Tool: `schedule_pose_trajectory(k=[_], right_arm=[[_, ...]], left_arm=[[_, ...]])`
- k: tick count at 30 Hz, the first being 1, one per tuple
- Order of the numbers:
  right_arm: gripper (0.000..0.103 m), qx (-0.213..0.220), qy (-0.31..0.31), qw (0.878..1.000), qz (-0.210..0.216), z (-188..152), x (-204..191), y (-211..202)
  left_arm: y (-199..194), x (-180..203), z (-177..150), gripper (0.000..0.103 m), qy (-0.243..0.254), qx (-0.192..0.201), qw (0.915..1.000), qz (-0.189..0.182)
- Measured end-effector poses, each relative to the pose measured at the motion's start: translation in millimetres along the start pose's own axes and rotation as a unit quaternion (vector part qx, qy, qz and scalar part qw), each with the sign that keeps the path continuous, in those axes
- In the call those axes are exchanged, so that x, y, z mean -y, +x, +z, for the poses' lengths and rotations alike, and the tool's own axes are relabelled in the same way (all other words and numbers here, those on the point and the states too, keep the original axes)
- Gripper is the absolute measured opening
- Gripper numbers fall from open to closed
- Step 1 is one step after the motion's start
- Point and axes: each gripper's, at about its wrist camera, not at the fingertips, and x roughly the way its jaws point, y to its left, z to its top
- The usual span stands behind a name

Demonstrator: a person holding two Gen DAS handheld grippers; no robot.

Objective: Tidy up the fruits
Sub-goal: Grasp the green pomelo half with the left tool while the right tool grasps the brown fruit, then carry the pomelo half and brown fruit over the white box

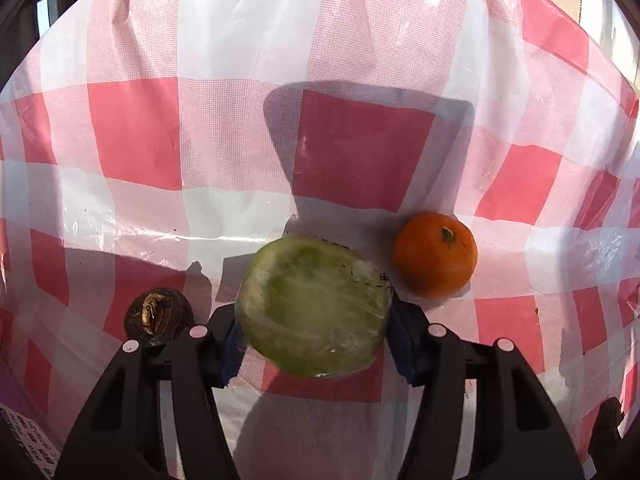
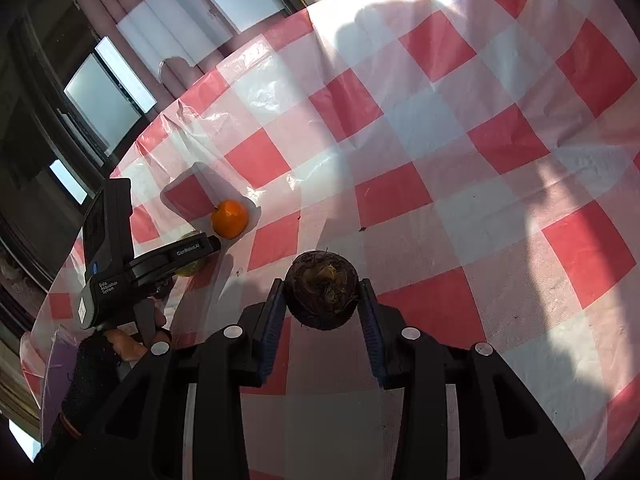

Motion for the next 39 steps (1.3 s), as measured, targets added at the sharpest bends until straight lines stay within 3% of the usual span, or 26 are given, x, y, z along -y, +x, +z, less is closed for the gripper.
schedule_pose_trajectory(k=[5,9,14,17,23,31,35,39], right_arm=[[0.037,0.001,0.0,1.0,0.001,0.0,0.0,-0.6],[0.037,0.004,0.0,1.0,0.002,0.4,-0.2,-1.9],[0.037,0.002,-0.002,1.0,0.0,1.1,-0.6,-2.3],[0.037,0.001,-0.002,1.0,0.0,1.6,-0.9,-2.2],[0.037,-0.001,-0.003,1.0,-0.002,2.2,-1.6,-2.0],[0.037,-0.013,0.004,1.0,-0.022,3.4,-2.0,2.7],[0.037,0.007,0.012,1.0,-0.027,2.5,0.2,-5.8],[0.037,0.0,0.039,0.998,-0.041,-17.1,-3.7,-21.7]], left_arm=[[-49.2,-8.8,-56.9,0.058,-0.032,0.01,0.9978,-0.057],[-100.1,-14.7,-110.4,0.058,-0.03,0.034,0.993,-0.109],[-144.3,-25.6,-164.3,0.058,-0.067,0.051,0.981,-0.175],[-149.6,-34.2,-172.5,0.058,-0.094,0.06,0.9739,-0.198],[-143.8,-30.7,-172.1,0.059,-0.078,0.046,0.9715,-0.219],[-145.0,-34.3,-170.6,0.059,-0.09,0.051,0.9692,-0.223],[-150.2,-36.8,-172.3,0.059,-0.093,0.061,0.966,-0.233],[-156.5,-38.1,-176.5,0.059,-0.087,0.062,0.9684,-0.225]])
